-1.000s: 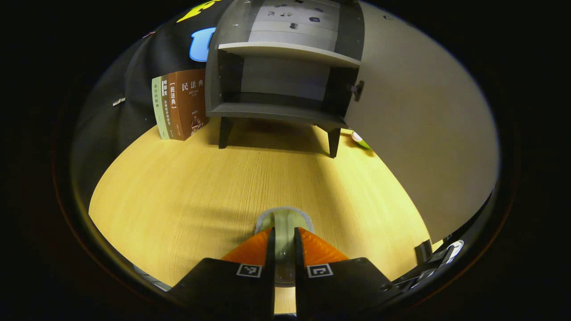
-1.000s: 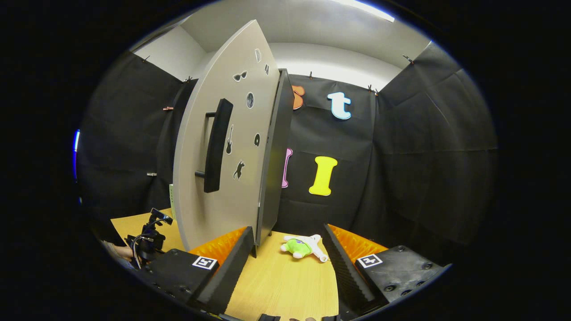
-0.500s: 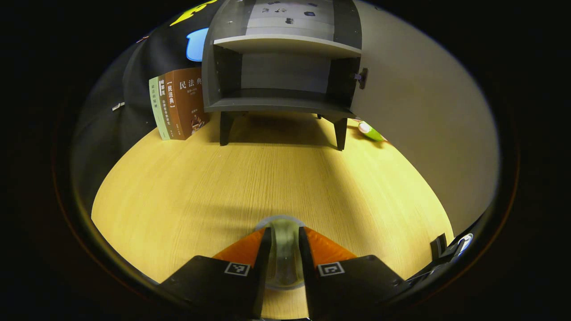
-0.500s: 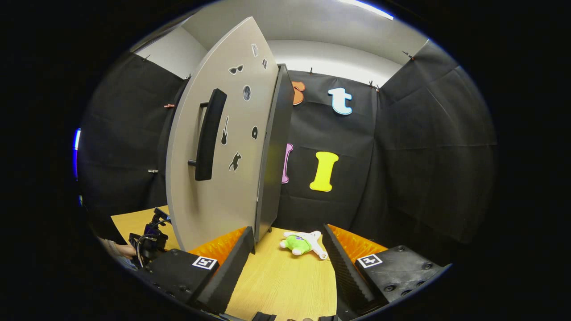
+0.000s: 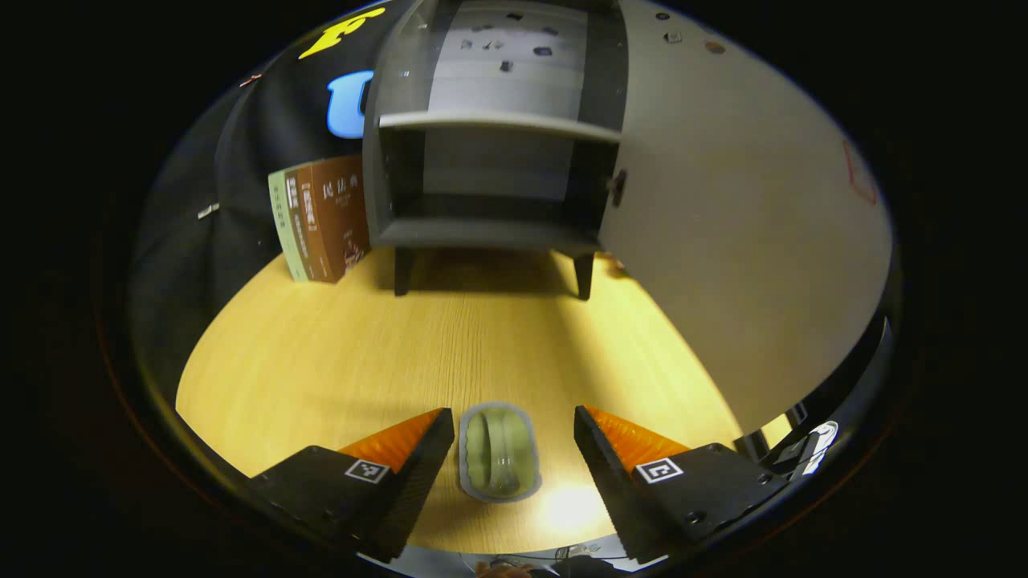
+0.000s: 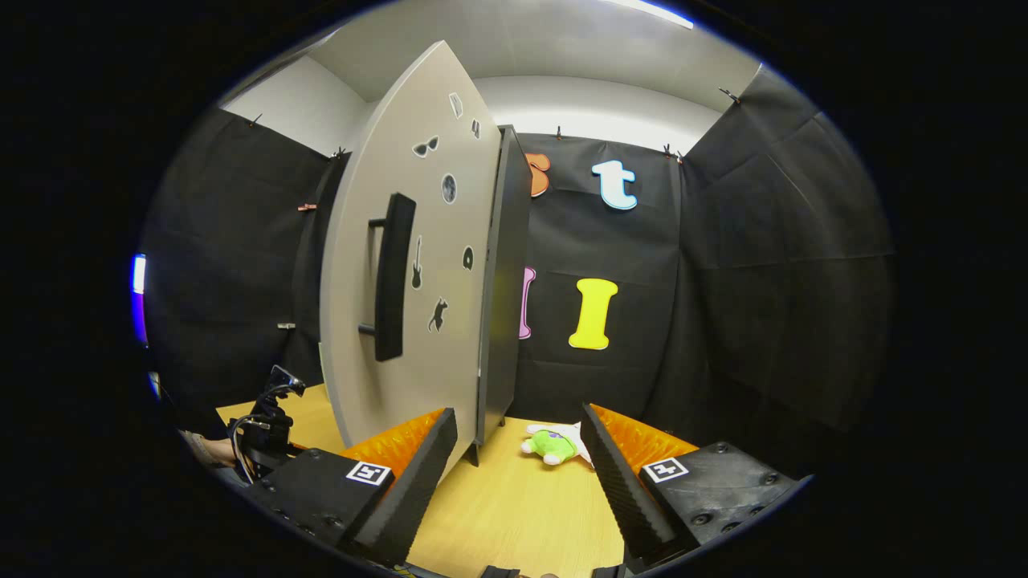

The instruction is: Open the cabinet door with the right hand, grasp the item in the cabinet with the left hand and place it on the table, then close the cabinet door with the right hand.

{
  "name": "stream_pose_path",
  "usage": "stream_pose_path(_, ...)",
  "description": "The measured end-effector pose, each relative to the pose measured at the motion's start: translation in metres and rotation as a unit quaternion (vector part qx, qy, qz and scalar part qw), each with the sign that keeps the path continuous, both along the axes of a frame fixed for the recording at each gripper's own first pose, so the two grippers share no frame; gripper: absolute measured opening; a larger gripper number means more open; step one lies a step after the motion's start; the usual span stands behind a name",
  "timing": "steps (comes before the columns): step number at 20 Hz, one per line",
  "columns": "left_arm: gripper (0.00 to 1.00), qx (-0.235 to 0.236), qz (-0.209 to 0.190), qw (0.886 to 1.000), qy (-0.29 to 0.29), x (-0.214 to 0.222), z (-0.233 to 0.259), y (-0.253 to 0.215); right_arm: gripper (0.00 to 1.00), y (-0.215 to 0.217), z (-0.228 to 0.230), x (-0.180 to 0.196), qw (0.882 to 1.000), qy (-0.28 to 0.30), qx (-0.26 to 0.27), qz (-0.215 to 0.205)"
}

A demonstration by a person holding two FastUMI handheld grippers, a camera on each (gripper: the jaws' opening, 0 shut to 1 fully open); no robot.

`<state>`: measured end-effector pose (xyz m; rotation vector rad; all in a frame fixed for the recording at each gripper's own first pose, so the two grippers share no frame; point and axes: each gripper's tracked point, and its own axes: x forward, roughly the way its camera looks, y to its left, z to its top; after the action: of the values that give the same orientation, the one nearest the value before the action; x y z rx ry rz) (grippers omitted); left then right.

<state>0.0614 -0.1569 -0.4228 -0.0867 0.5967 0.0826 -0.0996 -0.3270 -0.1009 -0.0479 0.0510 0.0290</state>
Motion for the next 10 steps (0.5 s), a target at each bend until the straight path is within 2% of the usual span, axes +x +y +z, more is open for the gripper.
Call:
stream_pose_path(3, 0.96, 0.002, -0.014, 0.999, -0.037, -0.002, 0.058, 0.003, 0.98, 0.019, 0.019, -0.003, 1.000, -0.011, 0.008, 0.012)
stream_pose_path(5, 0.96, 0.003, -0.018, 0.996, -0.082, -0.005, 0.106, 0.007, 1.00, 0.031, 0.033, -0.004, 1.000, -0.017, 0.010, 0.017)
stream_pose_path(8, 0.95, -0.011, -0.045, 0.987, -0.156, -0.015, 0.182, 0.002, 0.98, 0.044, 0.046, -0.005, 1.000, -0.018, 0.018, 0.015)
stream_pose_path(10, 0.97, 0.004, -0.061, 0.981, -0.183, -0.031, 0.222, 0.004, 0.98, 0.050, 0.054, -0.005, 1.000, -0.019, 0.018, 0.010)
